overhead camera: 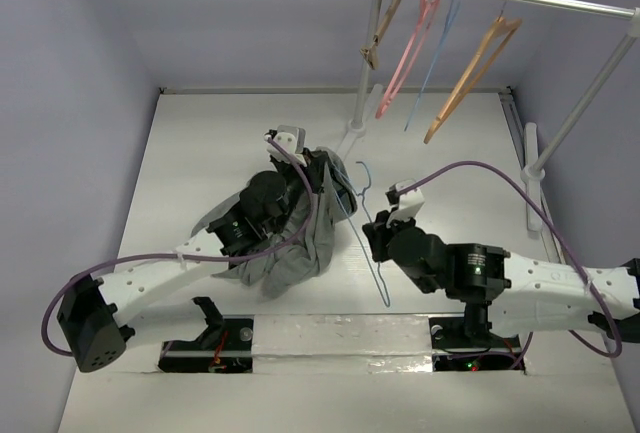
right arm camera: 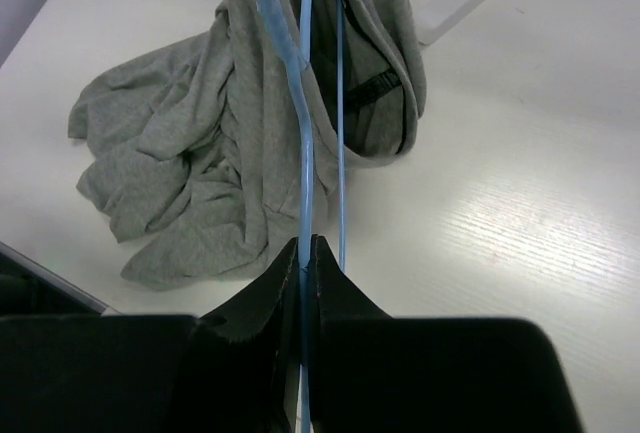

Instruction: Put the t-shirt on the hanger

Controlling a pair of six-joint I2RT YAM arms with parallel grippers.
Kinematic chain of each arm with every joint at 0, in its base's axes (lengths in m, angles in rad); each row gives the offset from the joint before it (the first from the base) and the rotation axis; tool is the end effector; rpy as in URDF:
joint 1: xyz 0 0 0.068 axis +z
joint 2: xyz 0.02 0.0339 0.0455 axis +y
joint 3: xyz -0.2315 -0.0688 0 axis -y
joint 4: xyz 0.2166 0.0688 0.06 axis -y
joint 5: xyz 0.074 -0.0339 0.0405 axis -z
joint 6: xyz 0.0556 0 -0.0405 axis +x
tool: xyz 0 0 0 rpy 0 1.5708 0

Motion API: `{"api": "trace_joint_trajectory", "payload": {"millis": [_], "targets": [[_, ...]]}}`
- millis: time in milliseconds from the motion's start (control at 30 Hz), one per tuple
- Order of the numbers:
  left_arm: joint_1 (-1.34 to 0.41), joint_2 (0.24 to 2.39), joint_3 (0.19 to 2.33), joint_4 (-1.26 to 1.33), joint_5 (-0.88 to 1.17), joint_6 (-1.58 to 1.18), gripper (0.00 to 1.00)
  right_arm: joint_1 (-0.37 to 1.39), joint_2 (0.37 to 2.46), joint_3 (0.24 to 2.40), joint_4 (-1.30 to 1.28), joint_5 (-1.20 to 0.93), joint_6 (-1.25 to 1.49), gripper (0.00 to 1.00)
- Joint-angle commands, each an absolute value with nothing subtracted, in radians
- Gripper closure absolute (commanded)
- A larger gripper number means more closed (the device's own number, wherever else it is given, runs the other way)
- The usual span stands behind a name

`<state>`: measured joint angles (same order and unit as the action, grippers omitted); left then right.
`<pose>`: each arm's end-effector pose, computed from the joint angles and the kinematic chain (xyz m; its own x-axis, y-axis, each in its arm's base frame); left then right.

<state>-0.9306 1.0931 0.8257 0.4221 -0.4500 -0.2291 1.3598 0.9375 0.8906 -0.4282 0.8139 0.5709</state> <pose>0.1753 -0.1948 0.3388 -0.0161 -0.3208 -0.9470 0.4742 0.8314 -0.2897 0.0818 0.1890 0.2986 -0.3703 0.0430 -0.9279 -0.3993 0.8946 0.2007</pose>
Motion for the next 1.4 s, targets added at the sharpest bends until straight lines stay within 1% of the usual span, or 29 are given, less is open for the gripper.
{"api": "trace_joint_trajectory", "payload": {"millis": [0, 100, 167, 267, 300, 333, 367, 467, 567, 767, 800, 833, 867, 900, 933, 1000, 1100, 1167, 1367], "targets": [[-0.940, 1.034, 0.836, 0.488, -0.283, -0.262, 1.00, 1.324, 0.971, 0.907, -0.267, 0.796, 0.509, 1.00], [-0.969, 1.006, 0.857, 0.450, -0.250, -0.270, 1.00, 1.304, 1.012, 0.891, -0.221, 0.807, 0.506, 1.00], [-0.985, 0.968, 0.862, 0.419, -0.258, -0.275, 1.00, 1.255, 1.005, 0.847, -0.131, 0.778, 0.486, 1.00], [-1.008, 0.931, 0.865, 0.388, -0.239, -0.293, 1.00, 1.180, 0.991, 0.810, 0.033, 0.648, 0.454, 1.00], [-1.025, 0.927, 0.868, 0.381, -0.227, -0.295, 1.00, 1.136, 1.008, 0.807, 0.064, 0.612, 0.446, 1.00], [-1.025, 0.920, 0.873, 0.373, -0.219, -0.296, 1.00, 1.114, 1.023, 0.808, 0.125, 0.573, 0.437, 1.00], [-1.040, 0.922, 0.885, 0.356, -0.207, -0.293, 1.00, 1.097, 1.038, 0.810, 0.159, 0.487, 0.430, 1.00], [-1.080, 0.928, 0.906, 0.331, -0.157, -0.275, 1.00, 1.043, 1.118, 0.824, 0.291, 0.366, 0.408, 1.00], [-1.104, 0.934, 0.930, 0.293, -0.138, -0.264, 1.00, 1.025, 1.173, 0.827, 0.431, 0.345, 0.361, 1.00], [-1.118, 0.865, 0.907, 0.262, -0.268, -0.299, 1.00, 1.014, 1.155, 0.775, 0.667, 0.368, 0.331, 1.00], [-1.118, 0.858, 0.907, 0.253, -0.329, -0.314, 0.99, 1.014, 1.147, 0.764, 0.687, 0.374, 0.330, 1.00], [-1.118, 0.847, 0.905, 0.239, -0.365, -0.322, 0.92, 1.014, 1.138, 0.749, 0.724, 0.377, 0.327, 1.00], [-1.118, 0.841, 0.900, 0.221, -0.405, -0.330, 0.78, 1.014, 1.131, 0.733, 0.741, 0.382, 0.318, 1.00], [-1.118, 0.836, 0.897, 0.221, -0.469, -0.336, 0.70, 1.014, 1.120, 0.706, 0.750, 0.385, 0.316, 1.00], [-1.118, 0.828, 0.894, 0.224, -0.494, -0.336, 0.57, 1.014, 1.115, 0.695, 0.753, 0.388, 0.316, 1.00], [-1.102, 0.834, 0.900, 0.239, -0.544, -0.336, 0.49, 1.014, 1.114, 0.681, 0.743, 0.393, 0.316, 1.00], [-1.048, 0.897, 0.968, 0.230, -0.474, -0.345, 0.45, 1.014, 1.114, 0.667, 0.730, 0.403, 0.321, 1.00], [-1.000, 0.954, 1.002, 0.251, -0.460, -0.356, 0.45, 1.014, 1.105, 0.641, 0.735, 0.411, 0.330, 1.00], [-0.842, 1.052, 0.997, 0.354, -0.385, -0.440, 0.45, 1.014, 1.052, 0.609, 0.715, 0.416, 0.328, 1.00]]}}
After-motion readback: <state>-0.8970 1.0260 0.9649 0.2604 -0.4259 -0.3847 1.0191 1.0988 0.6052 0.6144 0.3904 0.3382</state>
